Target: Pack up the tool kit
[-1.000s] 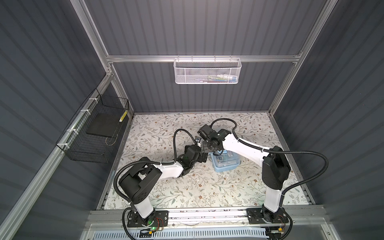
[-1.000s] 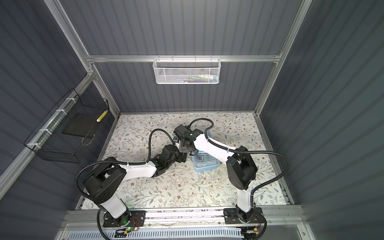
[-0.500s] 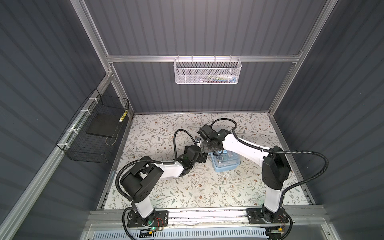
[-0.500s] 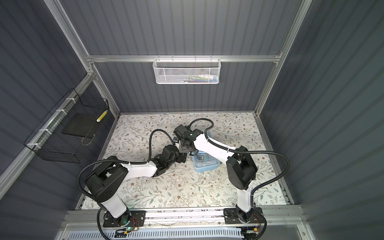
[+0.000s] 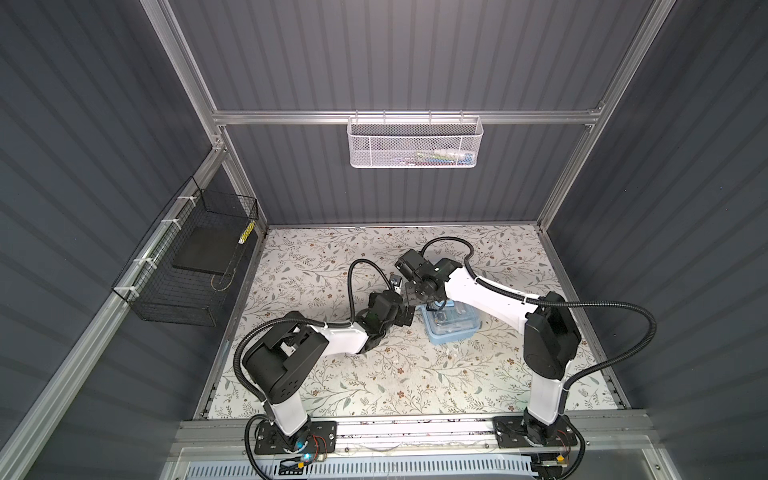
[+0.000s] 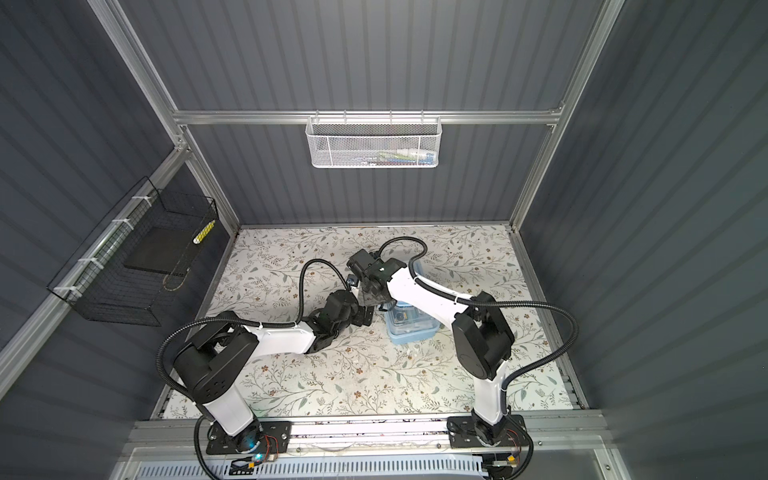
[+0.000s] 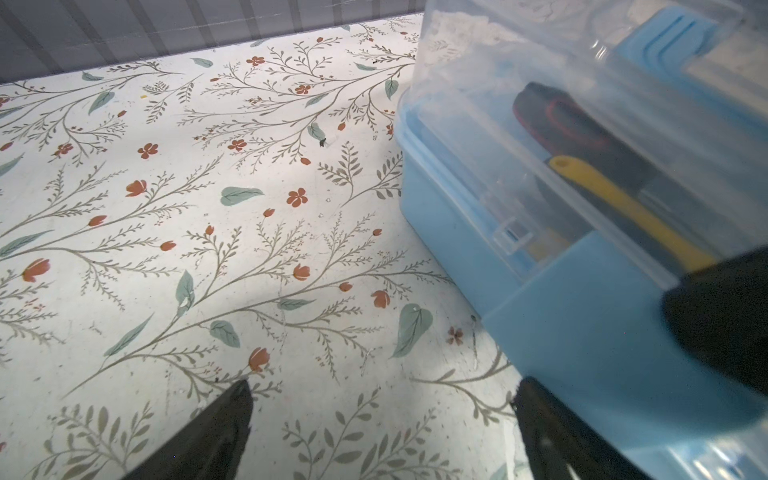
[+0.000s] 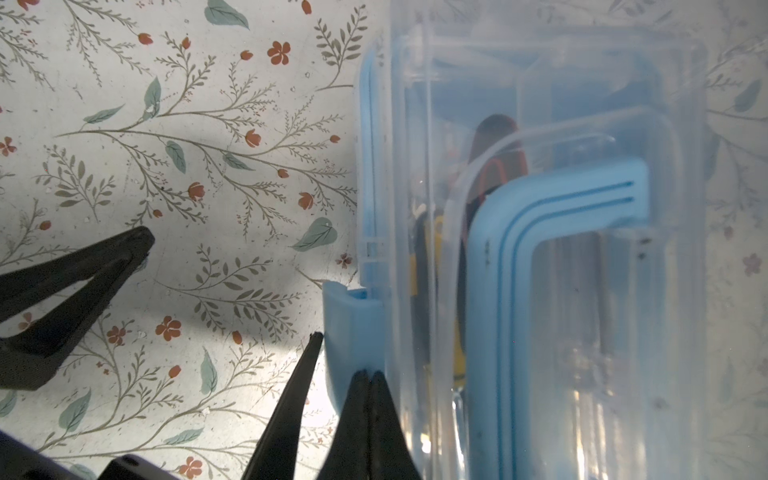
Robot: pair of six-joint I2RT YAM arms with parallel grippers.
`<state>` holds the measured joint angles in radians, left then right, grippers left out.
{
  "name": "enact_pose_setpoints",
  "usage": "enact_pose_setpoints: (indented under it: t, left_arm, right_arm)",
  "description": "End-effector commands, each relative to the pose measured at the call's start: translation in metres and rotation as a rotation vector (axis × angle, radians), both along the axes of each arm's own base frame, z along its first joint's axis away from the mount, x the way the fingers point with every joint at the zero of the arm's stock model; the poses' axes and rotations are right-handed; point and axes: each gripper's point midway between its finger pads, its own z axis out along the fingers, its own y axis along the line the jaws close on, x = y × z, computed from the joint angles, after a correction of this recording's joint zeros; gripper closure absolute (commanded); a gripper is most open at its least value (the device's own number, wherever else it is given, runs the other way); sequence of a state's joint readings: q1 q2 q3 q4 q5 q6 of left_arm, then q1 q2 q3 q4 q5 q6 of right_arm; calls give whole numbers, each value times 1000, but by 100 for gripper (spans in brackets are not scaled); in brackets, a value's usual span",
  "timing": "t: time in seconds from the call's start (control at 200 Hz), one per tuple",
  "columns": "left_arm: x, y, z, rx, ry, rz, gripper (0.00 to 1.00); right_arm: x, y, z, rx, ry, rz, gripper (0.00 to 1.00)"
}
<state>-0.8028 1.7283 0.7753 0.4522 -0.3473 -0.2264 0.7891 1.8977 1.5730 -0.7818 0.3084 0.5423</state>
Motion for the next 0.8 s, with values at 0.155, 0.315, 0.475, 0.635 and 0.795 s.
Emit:
enact_pose_setpoints:
  t: [0.155,0.315,0.475,0.635,0.795]
  left_arm:
    - [3,-17,10,-58,-7,-30,0]
    - [4,-17,11,-62,-6,-28,0]
    - [4,-18,9,-65,-2,-31,0]
    - [5,-19,11,-71,-5,-29,0]
    - [5,-19,13,-76,-8,-30,0]
  right_arm:
    - [-4,-10,-15,-72,34,-18,96]
    - [-4,-10,-14,-72,33,-20,96]
    - [-3,-10,-14,-75,33,-18,96]
    - [-3,-10,-13,-73,32,-18,96]
    - [-3,-8,-13,-68,31,-16,96]
